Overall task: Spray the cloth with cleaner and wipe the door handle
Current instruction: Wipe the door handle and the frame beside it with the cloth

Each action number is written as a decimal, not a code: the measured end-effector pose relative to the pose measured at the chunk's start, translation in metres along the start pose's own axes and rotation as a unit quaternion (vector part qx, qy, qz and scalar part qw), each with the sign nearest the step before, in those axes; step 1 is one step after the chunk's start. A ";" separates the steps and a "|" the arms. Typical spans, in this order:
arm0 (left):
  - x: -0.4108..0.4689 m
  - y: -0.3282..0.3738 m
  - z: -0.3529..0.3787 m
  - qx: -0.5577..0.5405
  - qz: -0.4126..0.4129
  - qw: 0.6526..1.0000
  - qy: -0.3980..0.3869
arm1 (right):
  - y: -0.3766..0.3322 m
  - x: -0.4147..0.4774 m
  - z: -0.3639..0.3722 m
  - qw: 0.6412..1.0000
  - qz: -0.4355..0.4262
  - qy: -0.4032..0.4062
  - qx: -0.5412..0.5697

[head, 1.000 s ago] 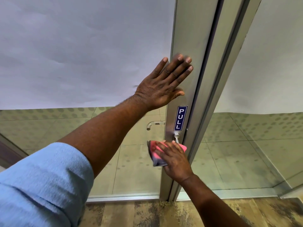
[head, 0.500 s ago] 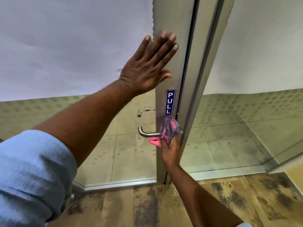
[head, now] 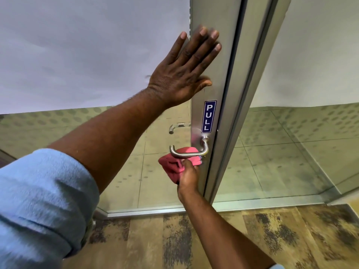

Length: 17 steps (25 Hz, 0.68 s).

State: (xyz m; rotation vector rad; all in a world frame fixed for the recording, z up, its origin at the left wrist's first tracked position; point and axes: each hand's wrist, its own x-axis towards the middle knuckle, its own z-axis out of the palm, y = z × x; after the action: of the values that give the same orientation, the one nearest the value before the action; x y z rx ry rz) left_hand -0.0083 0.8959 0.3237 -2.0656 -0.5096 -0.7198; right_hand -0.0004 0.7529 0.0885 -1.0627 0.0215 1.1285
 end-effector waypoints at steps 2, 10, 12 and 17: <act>0.000 0.001 0.000 0.001 0.002 1.000 -0.001 | 0.008 -0.007 0.008 0.999 0.035 -0.031 -0.002; -0.001 0.001 0.001 0.000 0.003 1.000 -0.005 | -0.034 0.014 -0.014 0.992 -0.077 0.100 -0.024; -0.002 0.001 0.002 0.001 0.003 1.000 -0.004 | -0.044 0.019 -0.014 0.981 -0.149 0.112 -0.050; -0.002 0.001 0.003 -0.010 0.005 1.000 -0.009 | -0.017 0.007 -0.015 0.912 -0.281 0.071 -0.291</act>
State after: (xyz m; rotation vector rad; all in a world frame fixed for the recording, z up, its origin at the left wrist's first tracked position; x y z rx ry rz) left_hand -0.0084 0.8975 0.3211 -2.0925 -0.5047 -0.7045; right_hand 0.0225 0.7475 0.0888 -1.5507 -0.5073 0.5281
